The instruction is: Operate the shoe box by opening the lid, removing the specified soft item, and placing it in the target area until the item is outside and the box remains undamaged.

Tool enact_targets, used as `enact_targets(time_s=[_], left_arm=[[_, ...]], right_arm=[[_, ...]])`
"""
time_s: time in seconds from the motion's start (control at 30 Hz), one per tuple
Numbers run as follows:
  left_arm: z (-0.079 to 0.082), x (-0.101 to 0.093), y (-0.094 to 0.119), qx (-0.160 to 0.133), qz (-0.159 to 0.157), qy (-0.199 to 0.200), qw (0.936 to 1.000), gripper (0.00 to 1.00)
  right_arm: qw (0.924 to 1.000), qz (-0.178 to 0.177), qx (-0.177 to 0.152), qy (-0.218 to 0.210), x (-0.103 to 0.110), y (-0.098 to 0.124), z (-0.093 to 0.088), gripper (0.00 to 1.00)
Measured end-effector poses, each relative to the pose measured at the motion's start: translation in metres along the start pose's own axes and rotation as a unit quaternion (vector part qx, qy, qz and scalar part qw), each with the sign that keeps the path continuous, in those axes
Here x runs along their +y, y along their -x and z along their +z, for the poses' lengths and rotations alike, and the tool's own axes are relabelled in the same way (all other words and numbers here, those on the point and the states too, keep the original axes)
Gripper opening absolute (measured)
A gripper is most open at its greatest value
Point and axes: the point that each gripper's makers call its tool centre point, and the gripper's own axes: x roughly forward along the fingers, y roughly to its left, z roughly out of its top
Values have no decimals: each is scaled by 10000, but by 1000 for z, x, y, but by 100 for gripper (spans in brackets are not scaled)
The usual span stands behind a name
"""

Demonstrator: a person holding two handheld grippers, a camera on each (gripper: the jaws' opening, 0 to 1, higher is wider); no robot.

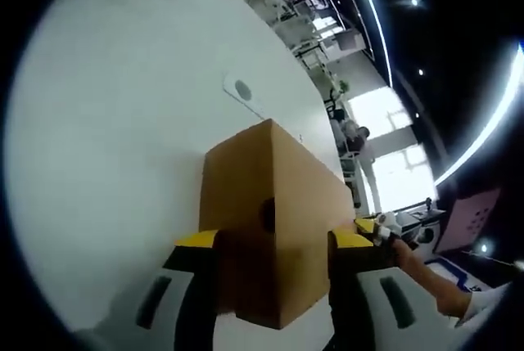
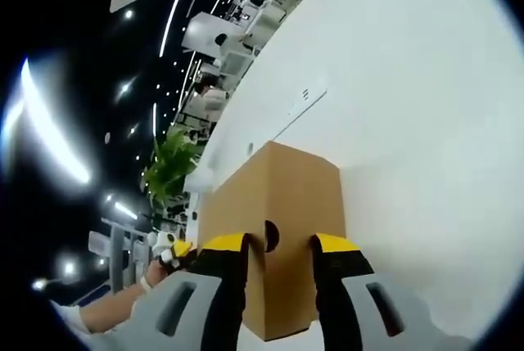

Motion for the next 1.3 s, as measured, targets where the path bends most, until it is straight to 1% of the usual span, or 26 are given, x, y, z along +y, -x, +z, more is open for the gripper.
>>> enact_targets(time_s=[0.07, 0.13, 0.2, 0.27, 0.33, 0.43, 0.47, 0.5, 0.53, 0.6, 0.63, 0.67, 0.7, 0.77, 0.8, 0.83, 0.87, 0.9, 0.93, 0.97, 1.0, 1.03, 1.13, 1.2, 1.23, 1.3], left_arm=[[-2, -1, -1, 14, 69, -183, 9998, 63], [2, 0, -1, -35, 86, -219, 9997, 68], [2, -5, 2, -84, 90, -256, 9996, 69], [5, -5, 4, -83, 114, -349, 9993, 69], [3, -7, 6, 58, 164, -603, 9980, 69], [14, 7, 8, 170, 355, -999, 9942, 71], [16, 8, 9, 159, 403, -1114, 9928, 73], [23, 9, 10, 116, 446, -1309, 9903, 73], [27, 7, 11, 73, 481, -1388, 9891, 74], [37, 0, 12, -85, 381, -1450, 9887, 75], [45, -5, 12, -219, 346, -1595, 9864, 75], [47, -7, 14, -224, 373, -1743, 9837, 76], [51, -11, 14, -240, 382, -1967, 9794, 76], [53, -15, 15, -188, 456, -2252, 9731, 79], [53, -19, 15, -127, 477, -2440, 9685, 81], [54, -25, 15, -136, 434, -2520, 9667, 82], [55, -34, 15, -197, 332, -2535, 9666, 83], [56, -47, 16, -276, 187, -2693, 9625, 83], [56, -55, 17, -313, 112, -2777, 9601, 83], [55, -60, 18, -311, 107, -2851, 9579, 81], [55, -63, 18, -306, 96, -2999, 9534, 79], [54, -66, 18, -278, 138, -3186, 9474, 78], [50, -73, 18, -252, 176, -3263, 9448, 79], [43, -79, 18, -105, 214, -3523, 9356, 82], [40, -83, 19, -95, 227, -3676, 9297, 82], [35, -92, 21, -106, 206, -3860, 9222, 82]], right_arm=[[10000, -1, -18, 14, -1, 0, 1, 30], [10000, 2, -30, 5, -3, -1, 3, 30], [10000, 1, -30, 22, -4, -1, 4, 30], [10000, 4, -29, 28, -5, -2, 5, 30], [10000, 8, -36, 52, -5, -2, 5, 30], [10000, 9, -37, 55, -6, -2, 7, 30], [10000, 16, -39, 41, -5, -2, 6, 30], [10000, 20, -36, 23, -5, -2, 6, 30], [10000, 22, -30, 19, -5, -2, 5, 30], [10000, 30, -27, 66, -5, -2, 5, 30], [10000, 31, -24, 77, -5, -2, 5, 30], [10000, 33, -20, 62, -4, -1, 4, 30], [10000, 35, -19, 67, -3, -1, 4, 30], [10000, 34, -5, 79, -5, -2, 6, 30], [10000, 32, -4, 94, -5, -2, 6, 30], [10000, 30, 0, 84, -5, -2, 6, 30], [10000, 29, 4, 83, -6, -3, 6, 30], [10000, 29, 5, 95, -6, -3, 7, 30], [9999, 34, -2, 101, -6, -3, 7, 30], [9999, 34, -15, 104, -6, -3, 7, 30], [9999, 34, -28, 98, -4, -2, 5, 30], [9999, 37, -44, 101, -3, -2, 4, 30], [9999, 33, -69, 75, -4, -2, 4, 30], [9999, 27, -79, 61, -4, -3, 5, 30], [9999, 26, -80, 64, -4, -3, 5, 30], [9999, 22, -85, 87, -3, -2, 4, 30]])
